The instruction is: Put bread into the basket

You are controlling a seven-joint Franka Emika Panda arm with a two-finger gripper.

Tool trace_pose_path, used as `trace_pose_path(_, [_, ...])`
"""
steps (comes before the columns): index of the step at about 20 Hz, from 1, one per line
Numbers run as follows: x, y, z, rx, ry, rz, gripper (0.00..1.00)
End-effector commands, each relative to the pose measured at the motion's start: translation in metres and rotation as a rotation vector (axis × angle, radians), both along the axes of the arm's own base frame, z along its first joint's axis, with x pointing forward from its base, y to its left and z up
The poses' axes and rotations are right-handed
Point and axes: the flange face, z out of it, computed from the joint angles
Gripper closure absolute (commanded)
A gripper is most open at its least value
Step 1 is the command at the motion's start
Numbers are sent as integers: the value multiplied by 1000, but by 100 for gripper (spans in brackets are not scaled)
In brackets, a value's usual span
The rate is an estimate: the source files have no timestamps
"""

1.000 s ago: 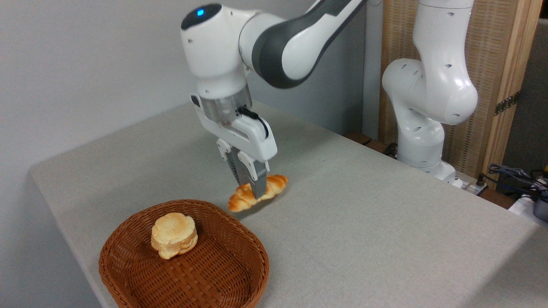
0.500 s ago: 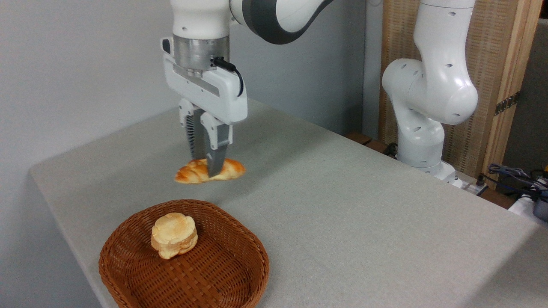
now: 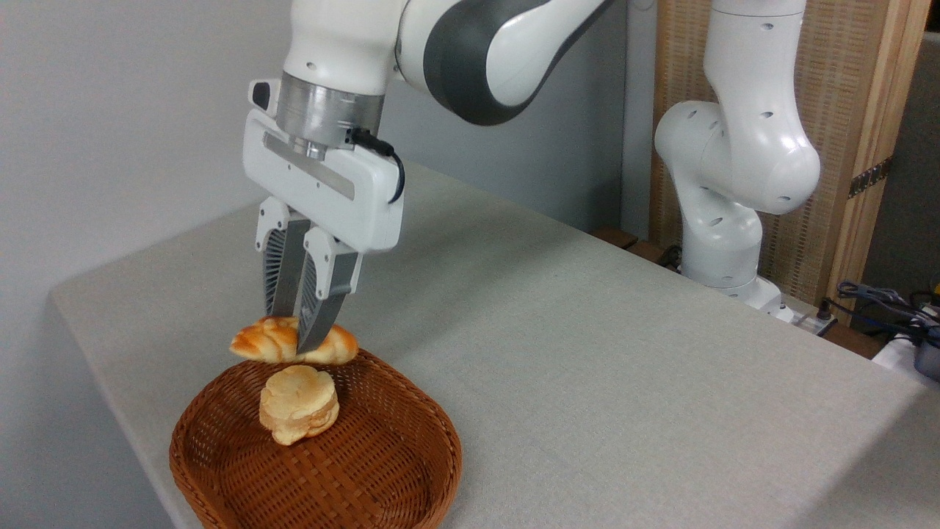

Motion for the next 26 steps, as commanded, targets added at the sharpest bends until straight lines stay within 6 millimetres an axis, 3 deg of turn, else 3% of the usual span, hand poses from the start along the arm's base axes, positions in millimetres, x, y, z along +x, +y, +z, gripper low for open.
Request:
trace_pose_path(1, [9,10,-3,-1,-19,9,0])
trace_pose_path(12, [11,8,-8,2,-12,9,0])
trace_pose_path(16, [-1,-1,7,-10,28,4,0])
trace_pose_path(20, [-12,-18,44,9,169,-41,0])
trace_pose_path(26, [-28,-40,41,29,292,-90,0])
